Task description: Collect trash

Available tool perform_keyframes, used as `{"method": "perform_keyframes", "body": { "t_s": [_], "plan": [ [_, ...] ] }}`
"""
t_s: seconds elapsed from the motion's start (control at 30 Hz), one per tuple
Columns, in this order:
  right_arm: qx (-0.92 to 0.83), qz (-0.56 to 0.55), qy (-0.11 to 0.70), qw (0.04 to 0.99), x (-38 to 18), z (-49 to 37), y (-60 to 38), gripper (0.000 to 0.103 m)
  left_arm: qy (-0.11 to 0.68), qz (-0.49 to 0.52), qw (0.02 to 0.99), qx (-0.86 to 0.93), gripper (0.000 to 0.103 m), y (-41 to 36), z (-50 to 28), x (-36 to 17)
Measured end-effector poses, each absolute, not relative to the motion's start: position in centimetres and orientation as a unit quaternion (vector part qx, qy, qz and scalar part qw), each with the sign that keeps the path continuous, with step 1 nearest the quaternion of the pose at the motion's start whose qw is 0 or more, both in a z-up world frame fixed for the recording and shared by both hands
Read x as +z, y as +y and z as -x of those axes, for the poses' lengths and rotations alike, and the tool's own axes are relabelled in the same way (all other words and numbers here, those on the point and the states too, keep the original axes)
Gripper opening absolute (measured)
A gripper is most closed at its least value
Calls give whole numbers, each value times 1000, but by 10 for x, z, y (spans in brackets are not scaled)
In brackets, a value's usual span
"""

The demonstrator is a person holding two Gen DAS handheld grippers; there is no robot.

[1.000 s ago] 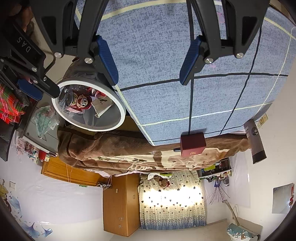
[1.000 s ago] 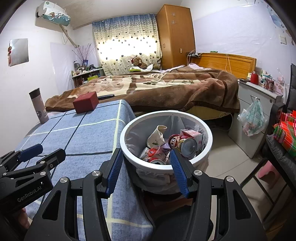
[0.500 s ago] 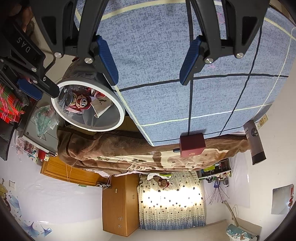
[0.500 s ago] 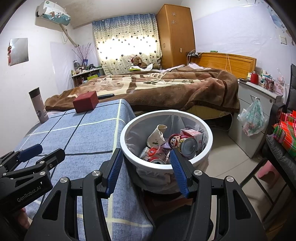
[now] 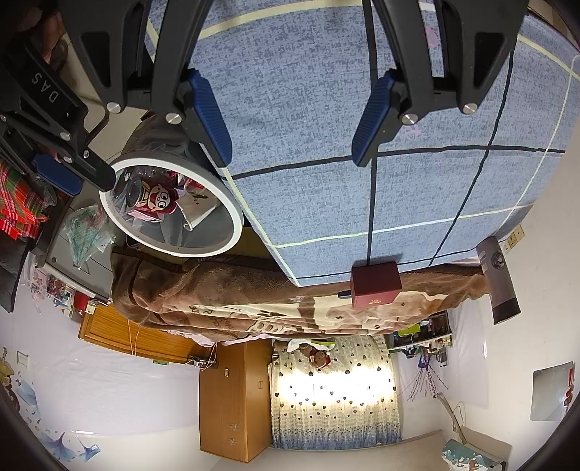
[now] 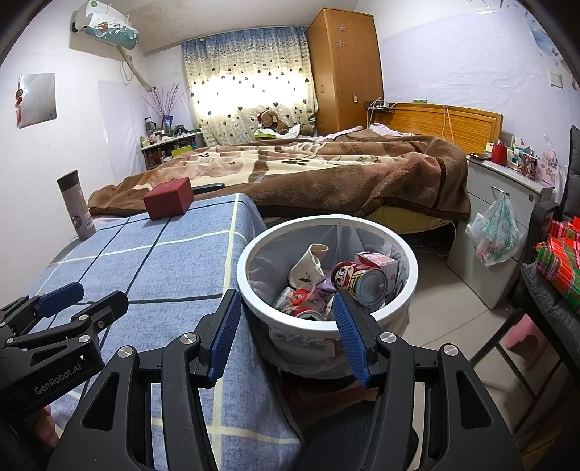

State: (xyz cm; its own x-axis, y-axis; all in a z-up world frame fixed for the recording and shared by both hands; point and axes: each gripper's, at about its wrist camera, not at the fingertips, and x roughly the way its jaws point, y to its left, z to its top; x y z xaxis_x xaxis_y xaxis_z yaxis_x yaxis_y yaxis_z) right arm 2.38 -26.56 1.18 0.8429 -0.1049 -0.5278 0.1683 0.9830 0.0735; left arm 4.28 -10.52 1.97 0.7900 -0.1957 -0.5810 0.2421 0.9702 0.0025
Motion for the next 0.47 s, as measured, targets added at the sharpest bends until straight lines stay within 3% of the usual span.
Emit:
{"method": "perform_keyframes", "body": {
  "t_s": [0.47],
  "plan": [
    [-72, -58, 271, 958, 13, -23, -265, 55, 306, -38, 944, -116, 71, -105, -42, 19]
  ]
}}
